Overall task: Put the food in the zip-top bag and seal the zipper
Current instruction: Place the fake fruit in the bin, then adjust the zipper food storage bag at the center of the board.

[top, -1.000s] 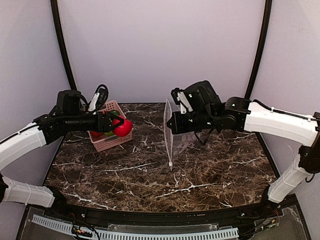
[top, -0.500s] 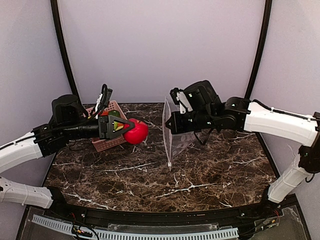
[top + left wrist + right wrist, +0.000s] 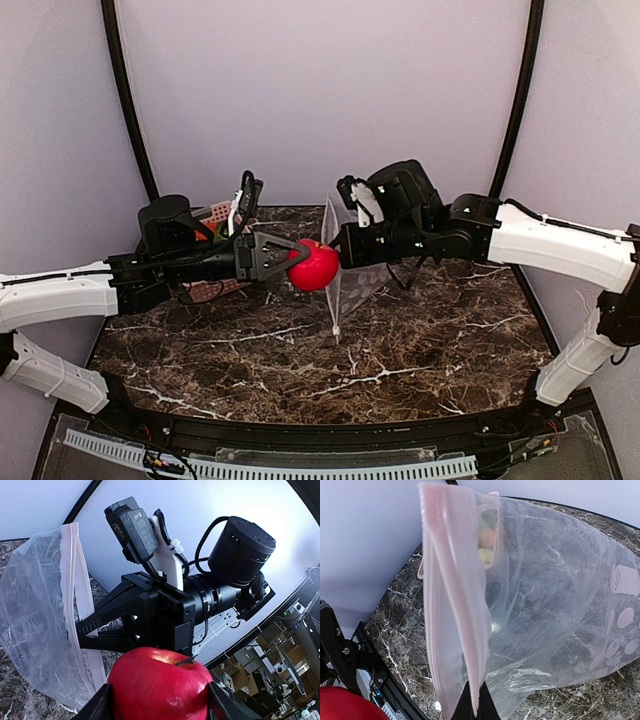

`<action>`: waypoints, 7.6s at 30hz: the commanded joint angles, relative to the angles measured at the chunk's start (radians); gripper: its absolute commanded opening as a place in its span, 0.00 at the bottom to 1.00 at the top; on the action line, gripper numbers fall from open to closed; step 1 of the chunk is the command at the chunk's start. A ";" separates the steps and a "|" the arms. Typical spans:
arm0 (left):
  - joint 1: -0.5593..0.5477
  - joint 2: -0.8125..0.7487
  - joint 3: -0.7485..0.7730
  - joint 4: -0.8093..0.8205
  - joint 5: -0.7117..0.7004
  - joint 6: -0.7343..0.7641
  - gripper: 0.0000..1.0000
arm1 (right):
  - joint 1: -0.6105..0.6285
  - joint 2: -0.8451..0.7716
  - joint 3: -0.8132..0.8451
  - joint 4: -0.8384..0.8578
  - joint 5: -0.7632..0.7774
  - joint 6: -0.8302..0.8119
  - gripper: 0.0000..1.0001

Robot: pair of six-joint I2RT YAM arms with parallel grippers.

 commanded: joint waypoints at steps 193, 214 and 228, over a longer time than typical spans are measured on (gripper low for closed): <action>-0.208 0.197 0.308 -0.542 -1.117 0.284 0.04 | 0.041 -0.083 -0.030 -0.103 0.121 0.046 0.00; -0.169 0.141 0.275 -0.477 -0.968 0.273 0.03 | 0.049 -0.166 -0.166 0.008 0.064 0.119 0.19; -0.169 0.158 0.256 -0.408 -0.821 0.195 0.02 | 0.081 -0.223 -0.248 0.229 -0.005 0.124 0.46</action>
